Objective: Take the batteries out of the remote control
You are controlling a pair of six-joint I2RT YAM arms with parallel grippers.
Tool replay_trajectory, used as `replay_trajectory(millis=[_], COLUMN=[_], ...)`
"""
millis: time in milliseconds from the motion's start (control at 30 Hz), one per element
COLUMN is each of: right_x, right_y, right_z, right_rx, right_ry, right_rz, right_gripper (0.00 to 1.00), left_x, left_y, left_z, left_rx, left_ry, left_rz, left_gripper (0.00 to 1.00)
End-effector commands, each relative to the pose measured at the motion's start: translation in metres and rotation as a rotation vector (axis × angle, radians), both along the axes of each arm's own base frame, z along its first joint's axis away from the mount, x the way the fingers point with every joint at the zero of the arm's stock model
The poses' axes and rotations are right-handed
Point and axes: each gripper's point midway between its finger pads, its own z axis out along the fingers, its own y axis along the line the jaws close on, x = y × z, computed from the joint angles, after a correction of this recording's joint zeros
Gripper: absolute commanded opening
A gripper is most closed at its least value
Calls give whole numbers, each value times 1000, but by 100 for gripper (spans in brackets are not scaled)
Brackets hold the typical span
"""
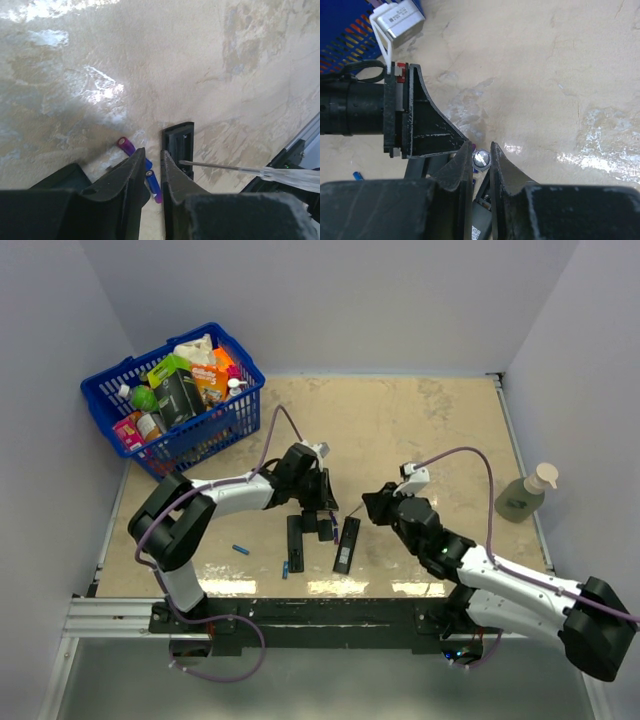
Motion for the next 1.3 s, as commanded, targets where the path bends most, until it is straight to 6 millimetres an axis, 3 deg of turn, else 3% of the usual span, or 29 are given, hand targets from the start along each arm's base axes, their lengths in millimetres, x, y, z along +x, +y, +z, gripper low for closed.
replay_trajectory(millis=[0, 33, 100, 133, 167, 233, 300, 333, 367, 433, 467, 500, 533, 567, 600, 633, 833, 867, 1033, 1100, 1133, 1267], right_x=[7, 12, 10, 15, 10, 13, 6, 8, -1, -2, -8, -11, -7, -10, -12, -9, -4, -3, 33, 44, 49, 64], right_y=[-2, -6, -14, -14, -19, -13, -24, -22, -32, -30, -35, -33, -37, -42, -41, -44, -63, -65, -70, -69, -73, -68], right_z=[49, 67, 59, 82, 74, 91, 81, 90, 79, 80, 73, 70, 72, 59, 54, 53, 6, 2, -21, -36, -54, -84], right_rx=[51, 41, -68, -68, -133, -148, -223, -199, -262, -301, -342, -354, -369, -423, -441, -464, -598, -613, -620, -617, -638, -636], right_ry=[-51, -71, -6, -18, 35, 71, 166, 195, 262, 312, 356, 395, 415, 473, 508, 525, 735, 750, 797, 834, 877, 919], right_rz=[-35, -63, -82, -96, -94, -96, -128, -157, -167, -144, -130, -101, -107, -106, -86, -81, -48, -51, -82, -71, -71, -33], right_gripper=[0, 0, 0, 0, 0, 0, 0, 0, 0, 0, 0, 0, 0, 0, 0, 0, 4, 4, 18, 17, 16, 16], left_x=[16, 19, 21, 24, 24, 21, 16, 13, 10, 2, 0, -5, -10, -13, -16, -19, -35, -37, -41, -42, -44, -47], left_y=[3, 5, 12, 18, 22, 33, 42, 49, 54, 69, 74, 81, 88, 92, 101, 107, 135, 139, 156, 156, 154, 157], left_z=[40, 54, 71, 89, 97, 121, 131, 146, 151, 165, 169, 165, 175, 177, 172, 180, 196, 191, 179, 182, 184, 185], left_rx=[6, 3, 23, 27, 32, 38, 46, 41, 45, 59, 65, 85, 84, 85, 116, 116, 124, 135, 172, 164, 157, 147], left_ry=[-109, -147, -181, -235, -258, -328, -359, -407, -426, -477, -494, -493, -531, -541, -541, -568, -658, -662, -687, -691, -693, -696], left_rz=[4, 9, 16, 26, 31, 40, 41, 40, 43, 48, 53, 54, 57, 56, 69, 73, 112, 115, 152, 151, 141, 152], left_gripper=[23, 24, 24, 24, 25, 26, 31, 33, 41, 51, 60, 65, 80, 96, 100, 100, 100, 100, 100, 100, 100, 100])
